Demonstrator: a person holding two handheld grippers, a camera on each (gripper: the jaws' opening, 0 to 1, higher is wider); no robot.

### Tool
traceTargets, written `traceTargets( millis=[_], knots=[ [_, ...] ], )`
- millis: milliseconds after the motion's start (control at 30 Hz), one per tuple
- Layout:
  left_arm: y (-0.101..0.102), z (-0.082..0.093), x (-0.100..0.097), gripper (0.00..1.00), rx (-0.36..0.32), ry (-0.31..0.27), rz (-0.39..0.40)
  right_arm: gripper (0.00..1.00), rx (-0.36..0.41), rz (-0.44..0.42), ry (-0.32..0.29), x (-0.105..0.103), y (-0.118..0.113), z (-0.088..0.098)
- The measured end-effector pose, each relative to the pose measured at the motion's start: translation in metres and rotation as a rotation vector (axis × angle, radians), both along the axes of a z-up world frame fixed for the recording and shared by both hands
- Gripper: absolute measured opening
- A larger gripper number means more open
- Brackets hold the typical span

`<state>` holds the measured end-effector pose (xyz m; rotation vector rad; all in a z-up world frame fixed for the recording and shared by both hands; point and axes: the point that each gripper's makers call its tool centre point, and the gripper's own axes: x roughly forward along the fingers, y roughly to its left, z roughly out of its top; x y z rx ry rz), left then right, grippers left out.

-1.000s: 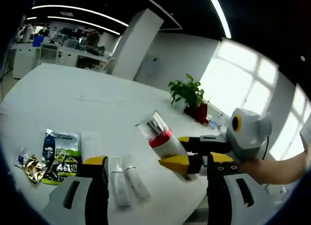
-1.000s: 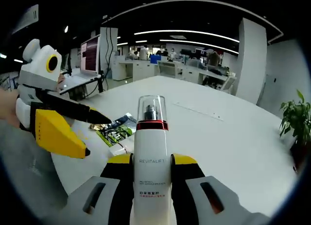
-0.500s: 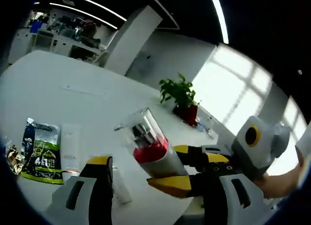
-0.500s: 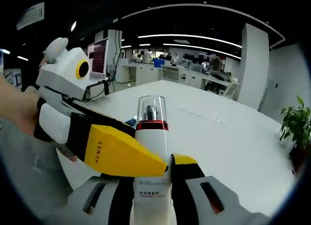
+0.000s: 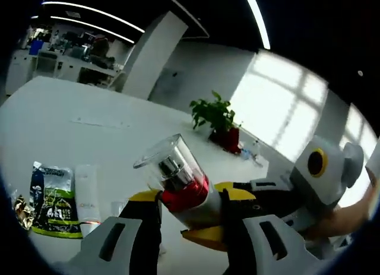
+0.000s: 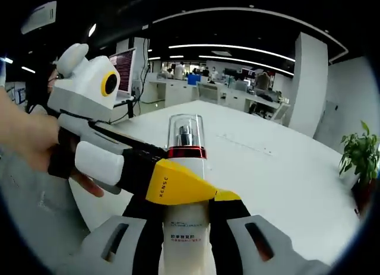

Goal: Arrange the skincare products in the storage area until every visible bottle or jar stands upright without overlapping.

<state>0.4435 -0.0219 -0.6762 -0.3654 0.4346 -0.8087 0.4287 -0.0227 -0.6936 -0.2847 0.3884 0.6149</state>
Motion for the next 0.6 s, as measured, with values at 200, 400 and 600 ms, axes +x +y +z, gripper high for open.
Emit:
traceTargets(
  millis=[200, 400, 600],
  knots=[
    [-0.015, 0.008, -0.003, 0.29, 0.007, -0.044, -0.081, 0.28, 0.007, -0.034, -0.010, 0.000, -0.013, 0.002],
    [-0.027, 0.006, -0.008, 0.26, 0.062, -0.080, -0.187, 0.29, 0.077, -0.042, 0.009, -0.003, -0.021, -0.004],
    [-0.041, -0.002, -0.015, 0.23, 0.125, -0.114, -0.299, 0.29, 0.102, 0.019, 0.046, -0.008, -0.027, -0.011]
  ],
)
